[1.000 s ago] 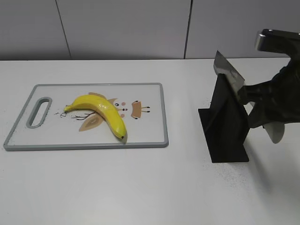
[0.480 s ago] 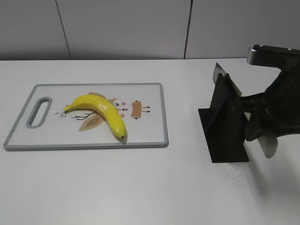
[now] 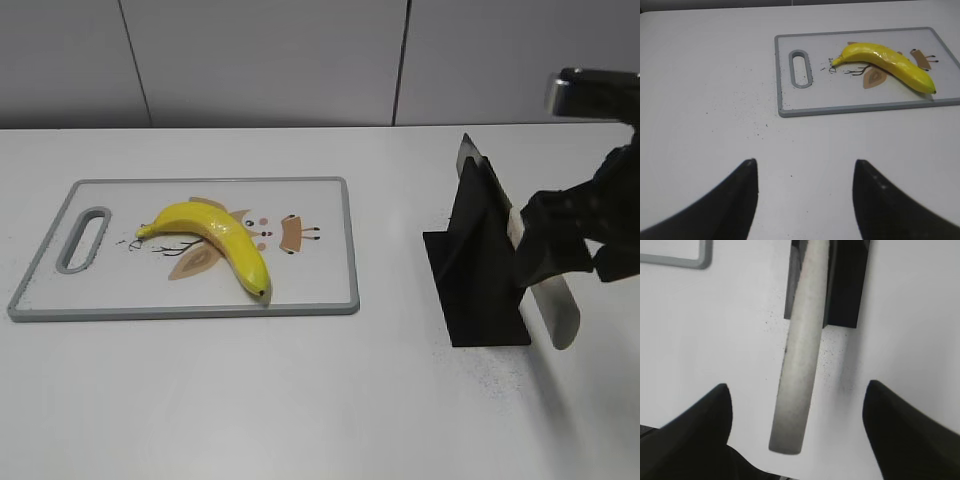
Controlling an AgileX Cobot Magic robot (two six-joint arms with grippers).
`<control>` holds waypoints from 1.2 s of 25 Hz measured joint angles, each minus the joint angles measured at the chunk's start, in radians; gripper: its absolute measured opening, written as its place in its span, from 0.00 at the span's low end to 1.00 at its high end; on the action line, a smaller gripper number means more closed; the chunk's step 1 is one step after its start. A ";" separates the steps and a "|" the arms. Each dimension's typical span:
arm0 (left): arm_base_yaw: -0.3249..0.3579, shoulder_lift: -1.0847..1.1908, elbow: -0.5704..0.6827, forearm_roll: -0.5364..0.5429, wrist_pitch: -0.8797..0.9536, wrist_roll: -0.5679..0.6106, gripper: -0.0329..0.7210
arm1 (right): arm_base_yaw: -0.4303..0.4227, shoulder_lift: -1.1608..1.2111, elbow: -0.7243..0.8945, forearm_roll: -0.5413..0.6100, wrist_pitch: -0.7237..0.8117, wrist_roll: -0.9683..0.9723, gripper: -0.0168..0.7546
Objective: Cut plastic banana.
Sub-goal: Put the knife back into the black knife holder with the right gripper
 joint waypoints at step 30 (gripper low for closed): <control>0.000 0.000 0.000 0.001 0.000 0.000 0.82 | 0.000 -1.282 0.381 0.005 0.028 -0.330 0.77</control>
